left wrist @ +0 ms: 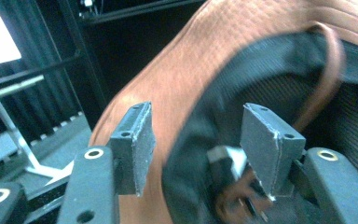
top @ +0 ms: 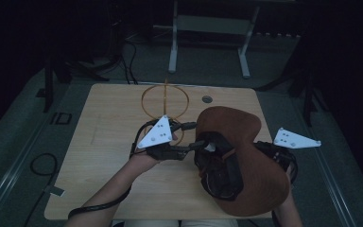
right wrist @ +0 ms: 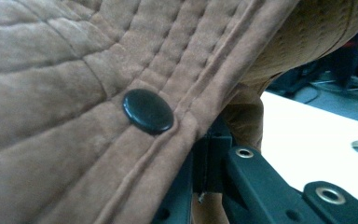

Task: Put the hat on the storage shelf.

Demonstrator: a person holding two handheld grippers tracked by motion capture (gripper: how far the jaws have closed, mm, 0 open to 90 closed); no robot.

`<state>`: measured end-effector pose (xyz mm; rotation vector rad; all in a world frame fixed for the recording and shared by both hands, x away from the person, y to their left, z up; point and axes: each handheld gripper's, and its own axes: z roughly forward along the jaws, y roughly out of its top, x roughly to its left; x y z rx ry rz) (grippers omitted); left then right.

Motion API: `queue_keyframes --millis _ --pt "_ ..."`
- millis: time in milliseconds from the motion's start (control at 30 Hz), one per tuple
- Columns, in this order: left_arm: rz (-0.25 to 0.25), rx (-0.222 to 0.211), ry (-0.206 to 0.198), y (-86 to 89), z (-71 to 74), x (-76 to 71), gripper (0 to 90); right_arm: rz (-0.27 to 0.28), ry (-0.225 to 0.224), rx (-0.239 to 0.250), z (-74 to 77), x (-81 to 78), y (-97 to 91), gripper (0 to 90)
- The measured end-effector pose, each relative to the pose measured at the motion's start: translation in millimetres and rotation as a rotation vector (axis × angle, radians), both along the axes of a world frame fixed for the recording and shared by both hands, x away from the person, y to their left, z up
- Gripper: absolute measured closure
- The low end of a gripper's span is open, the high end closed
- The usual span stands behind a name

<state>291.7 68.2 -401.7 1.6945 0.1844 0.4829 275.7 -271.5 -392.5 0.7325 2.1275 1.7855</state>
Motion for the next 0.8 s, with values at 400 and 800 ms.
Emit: queue_keyframes --millis 400,800 --pt "0.127 0.079 0.112 52.3 -44.4 -14.9 31.4 -0.165 -0.031 0.014 21.2 38.2 -17.4 90.0" --pt "0.261 0.061 0.263 95.5 -107.5 -35.0 9.0 -0.252 -0.024 -0.031 37.7 96.3 8.2 90.0"
